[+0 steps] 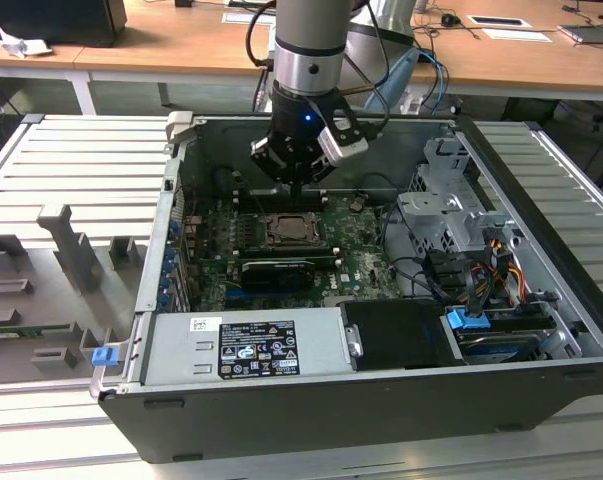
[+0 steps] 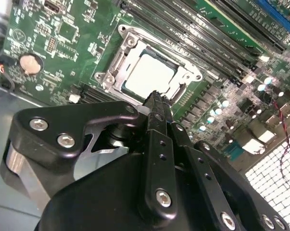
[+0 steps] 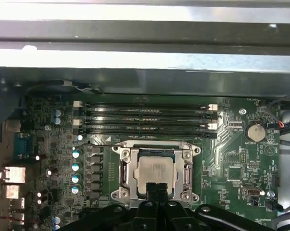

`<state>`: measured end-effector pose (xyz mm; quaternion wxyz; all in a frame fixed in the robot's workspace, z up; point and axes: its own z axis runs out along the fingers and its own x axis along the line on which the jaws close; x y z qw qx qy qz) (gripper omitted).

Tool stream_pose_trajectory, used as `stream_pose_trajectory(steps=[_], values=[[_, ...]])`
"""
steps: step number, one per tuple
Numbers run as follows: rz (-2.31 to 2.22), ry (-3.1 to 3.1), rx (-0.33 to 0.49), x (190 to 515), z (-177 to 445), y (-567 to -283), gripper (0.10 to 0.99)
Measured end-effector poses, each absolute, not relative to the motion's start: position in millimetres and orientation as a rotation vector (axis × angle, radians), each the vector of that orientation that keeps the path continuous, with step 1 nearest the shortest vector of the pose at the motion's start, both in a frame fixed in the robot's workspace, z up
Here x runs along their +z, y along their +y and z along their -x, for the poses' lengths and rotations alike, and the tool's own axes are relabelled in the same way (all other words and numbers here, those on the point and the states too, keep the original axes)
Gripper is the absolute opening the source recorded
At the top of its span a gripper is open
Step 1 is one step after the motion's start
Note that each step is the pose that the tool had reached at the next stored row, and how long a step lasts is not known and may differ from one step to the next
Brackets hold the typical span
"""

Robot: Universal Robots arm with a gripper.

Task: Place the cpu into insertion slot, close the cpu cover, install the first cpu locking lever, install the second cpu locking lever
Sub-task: 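Install the first cpu locking lever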

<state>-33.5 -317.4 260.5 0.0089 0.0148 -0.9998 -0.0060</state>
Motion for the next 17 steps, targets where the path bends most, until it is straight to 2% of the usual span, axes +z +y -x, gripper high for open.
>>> stream_pose_trajectory(steps=[17], values=[[-0.053,-3.142,-0.025,263.0,84.2,-317.5,0.106]])
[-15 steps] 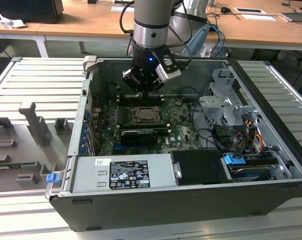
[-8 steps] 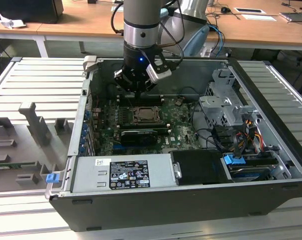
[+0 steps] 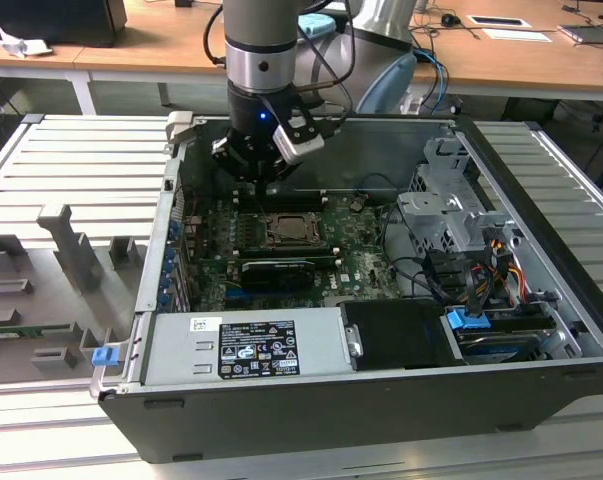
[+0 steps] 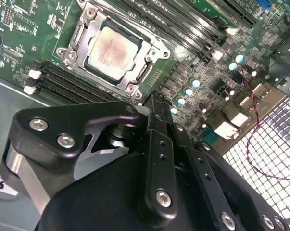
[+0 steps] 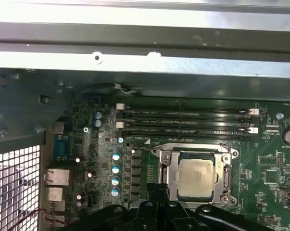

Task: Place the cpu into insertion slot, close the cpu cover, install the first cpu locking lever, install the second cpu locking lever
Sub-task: 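Install the first cpu locking lever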

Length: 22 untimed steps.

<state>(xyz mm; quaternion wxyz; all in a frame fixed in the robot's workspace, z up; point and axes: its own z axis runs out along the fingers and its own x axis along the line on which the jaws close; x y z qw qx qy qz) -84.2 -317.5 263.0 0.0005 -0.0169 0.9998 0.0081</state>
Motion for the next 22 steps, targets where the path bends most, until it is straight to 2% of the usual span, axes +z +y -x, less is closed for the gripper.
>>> stream_pose_trajectory(steps=[10,22], values=[[0.053,3.14,0.035,261.3,107.6,-313.2,0.106],[0.054,3.14,0.036,256.4,111.0,-293.8,0.106]])
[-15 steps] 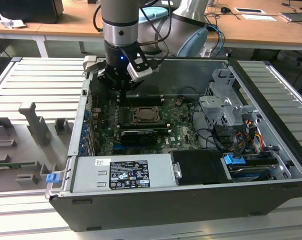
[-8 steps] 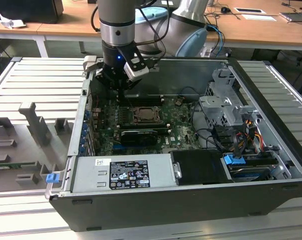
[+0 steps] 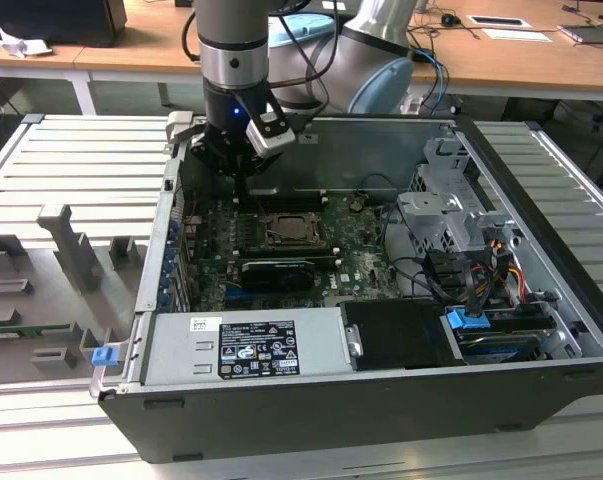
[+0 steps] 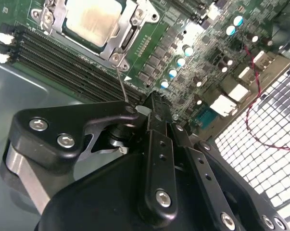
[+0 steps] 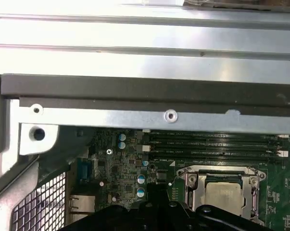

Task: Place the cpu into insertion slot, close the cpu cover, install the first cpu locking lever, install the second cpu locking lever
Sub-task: 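Install the first cpu locking lever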

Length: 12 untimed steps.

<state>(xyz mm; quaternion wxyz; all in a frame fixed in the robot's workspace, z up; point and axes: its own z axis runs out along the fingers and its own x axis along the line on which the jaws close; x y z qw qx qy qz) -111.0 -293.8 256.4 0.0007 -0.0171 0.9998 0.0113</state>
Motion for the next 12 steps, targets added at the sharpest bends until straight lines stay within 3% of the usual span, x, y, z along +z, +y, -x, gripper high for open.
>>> stream_pose_trajectory(steps=[12], values=[[0.054,3.14,0.036,256.0,107.1,-288.0,0.106]])
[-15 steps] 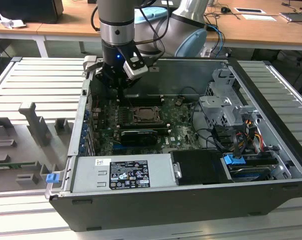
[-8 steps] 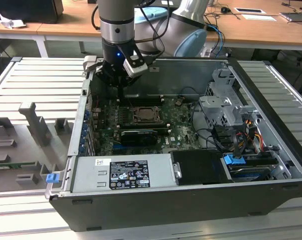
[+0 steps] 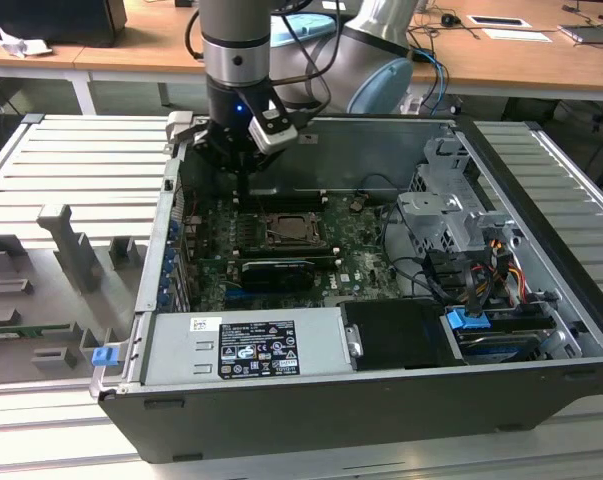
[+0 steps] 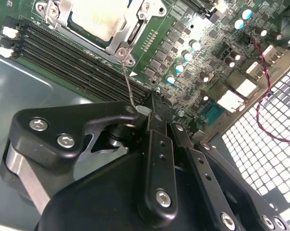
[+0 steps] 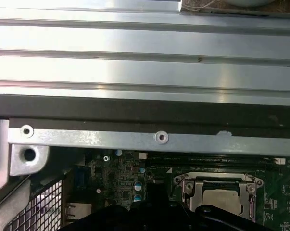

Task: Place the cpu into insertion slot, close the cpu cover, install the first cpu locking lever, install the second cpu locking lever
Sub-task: 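Install the first cpu locking lever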

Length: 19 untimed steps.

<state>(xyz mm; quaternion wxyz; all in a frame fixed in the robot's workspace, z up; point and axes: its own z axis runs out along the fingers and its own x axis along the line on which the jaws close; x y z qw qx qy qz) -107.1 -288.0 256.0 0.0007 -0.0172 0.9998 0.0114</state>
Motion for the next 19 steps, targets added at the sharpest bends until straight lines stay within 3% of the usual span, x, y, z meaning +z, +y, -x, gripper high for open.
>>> stream_pose_trajectory(steps=[19], values=[[0.054,3.14,0.036,253.6,73.6,-287.9,0.106]])
